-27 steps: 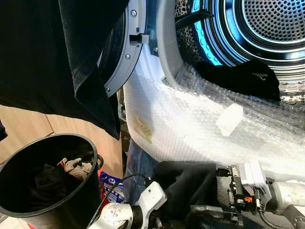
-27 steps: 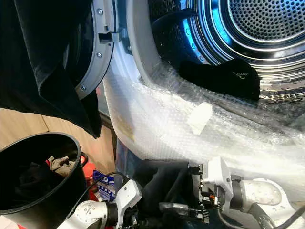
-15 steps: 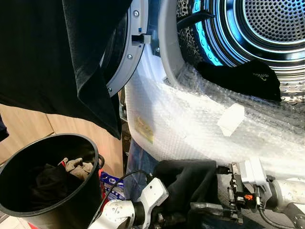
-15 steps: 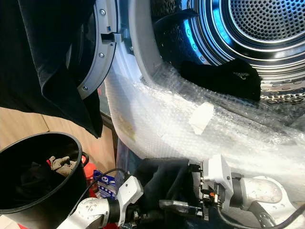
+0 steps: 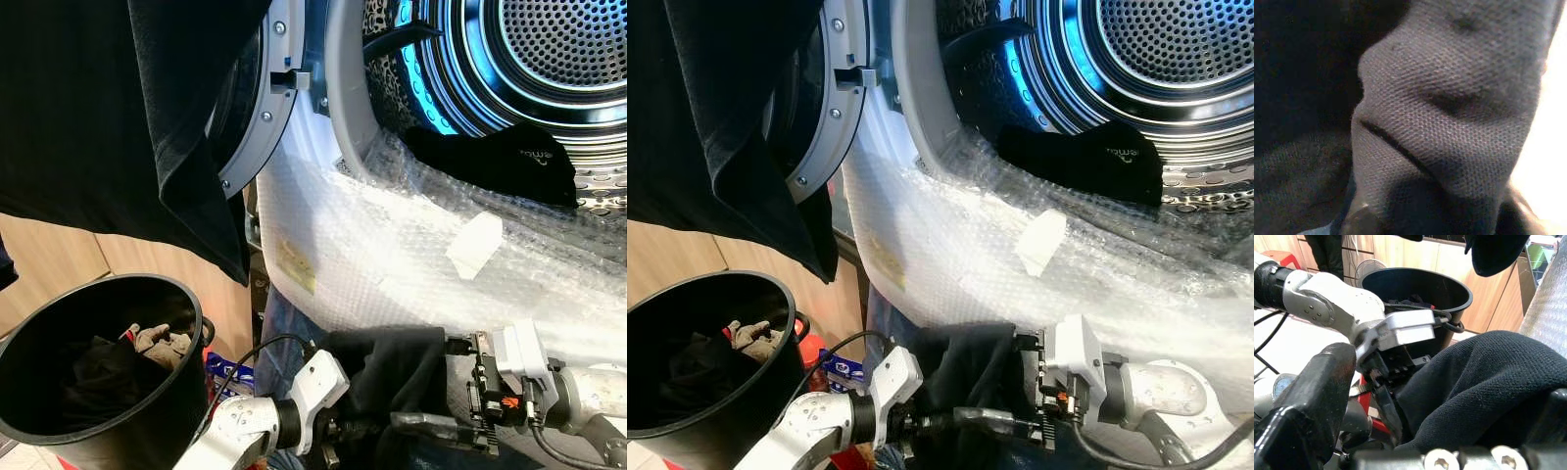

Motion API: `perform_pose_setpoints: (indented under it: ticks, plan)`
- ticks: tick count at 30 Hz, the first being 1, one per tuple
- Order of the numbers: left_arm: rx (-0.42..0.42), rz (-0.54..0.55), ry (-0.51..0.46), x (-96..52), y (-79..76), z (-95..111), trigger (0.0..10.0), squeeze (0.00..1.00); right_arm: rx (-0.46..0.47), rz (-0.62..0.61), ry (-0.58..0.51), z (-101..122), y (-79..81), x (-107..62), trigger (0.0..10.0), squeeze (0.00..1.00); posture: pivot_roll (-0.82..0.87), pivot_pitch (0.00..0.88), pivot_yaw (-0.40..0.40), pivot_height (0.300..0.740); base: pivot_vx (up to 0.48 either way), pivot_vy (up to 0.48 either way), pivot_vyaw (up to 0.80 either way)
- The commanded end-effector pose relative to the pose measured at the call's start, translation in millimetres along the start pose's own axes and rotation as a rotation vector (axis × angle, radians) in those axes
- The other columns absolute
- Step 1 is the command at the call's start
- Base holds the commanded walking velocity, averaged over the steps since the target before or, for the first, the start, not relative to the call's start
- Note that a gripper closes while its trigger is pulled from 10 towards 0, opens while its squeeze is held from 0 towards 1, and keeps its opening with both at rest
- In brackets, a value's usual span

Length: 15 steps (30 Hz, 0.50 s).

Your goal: Clothes washing

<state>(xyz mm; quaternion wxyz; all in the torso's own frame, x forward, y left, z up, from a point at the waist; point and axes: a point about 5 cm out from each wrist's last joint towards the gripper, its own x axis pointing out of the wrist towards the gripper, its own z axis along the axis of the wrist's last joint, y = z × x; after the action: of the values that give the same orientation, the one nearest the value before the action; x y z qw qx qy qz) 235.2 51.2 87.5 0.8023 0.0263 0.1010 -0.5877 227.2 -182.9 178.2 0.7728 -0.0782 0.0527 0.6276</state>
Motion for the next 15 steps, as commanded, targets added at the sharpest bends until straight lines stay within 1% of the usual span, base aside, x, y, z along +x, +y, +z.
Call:
perform_pose_setpoints:
  ticks: [1, 3, 5, 6, 7, 8, 10, 11, 12, 13, 14, 15]
  plan:
    - [-0.008, -0.035, -0.006, -0.7, -7.4, 2, 0.0, 0.00, -0.063, -0.004, -0.002, 9, 0.4, -2.4, 10.0, 1.00, 0.02, 0.000, -0.075, 0.740, 0.000, 0.000, 0.00]
    - [-0.024, -0.003, -0.019, -6.8, -5.5, 3, 0.0, 0.00, -0.058, -0.003, -0.001, 8, 0.8, -1.5, 10.0, 1.00, 0.02, 0.000, -0.071, 0.740, 0.000, 0.000, 0.00]
    - [-0.031, 0.006, -0.025, -8.3, -4.8, 3, 0.0, 0.00, -0.057, -0.003, 0.000, 8, 0.9, -1.1, 10.0, 1.00, 0.02, 0.000, -0.071, 0.740, 0.000, 0.000, 0.00]
    - [-0.044, 0.023, -0.037, -13.1, -3.5, 5, 0.0, 0.00, -0.057, -0.007, 0.038, 3, 0.7, -1.2, 10.0, 1.00, 0.02, 0.000, -0.072, 0.740, 0.000, 0.000, 0.00]
    - [-0.052, 0.037, -0.045, -19.1, -2.5, 7, 0.0, 0.00, -0.059, -0.009, 0.103, -6, 0.8, -2.0, 10.0, 1.00, 0.02, 0.000, -0.071, 0.740, 0.000, 0.000, 0.00]
    - [-0.053, 0.042, -0.047, -22.8, -2.2, 9, 0.0, 0.00, -0.061, -0.012, 0.133, -10, 0.8, -2.7, 10.0, 1.00, 0.02, 0.000, -0.071, 0.740, 0.000, 0.000, 0.00]
    - [-0.056, 0.049, -0.050, -28.1, -2.7, 12, 0.0, 0.00, -0.057, -0.017, 0.157, -15, 0.9, -3.9, 10.0, 1.00, 0.02, 0.000, -0.072, 0.740, 0.000, 0.000, 0.00]
    - [-0.060, 0.062, -0.063, -34.4, -3.4, 16, 0.0, 0.00, -0.053, -0.027, 0.179, -19, 0.9, -5.9, 10.0, 1.00, 0.02, 0.000, -0.071, 0.740, 0.000, 0.000, 0.00]
    - [-0.062, 0.070, -0.071, -37.7, -3.7, 18, 0.0, 0.00, -0.054, -0.033, 0.194, -21, 0.9, -7.1, 10.0, 1.00, 0.02, 0.000, -0.071, 0.740, 0.000, 0.000, 0.00]
    - [-0.062, 0.070, -0.071, -37.7, -3.7, 18, 0.0, 0.00, -0.054, -0.033, 0.194, -21, 0.9, -7.1, 10.0, 1.00, 0.02, 0.000, -0.071, 0.740, 0.000, 0.000, 0.00]
    - [-0.068, 0.095, -0.098, -47.5, -5.2, 25, 0.0, 0.00, -0.045, -0.043, 0.245, -30, 1.6, -11.4, 10.0, 1.00, 0.03, 0.000, -0.072, 0.740, 0.000, 0.000, 0.00]
    - [-0.071, 0.104, -0.112, -51.4, -6.1, 29, 0.0, 0.00, -0.039, -0.039, 0.275, -35, 2.9, -13.7, 10.0, 1.00, 0.03, 0.000, -0.072, 0.740, 0.000, 0.000, 0.00]
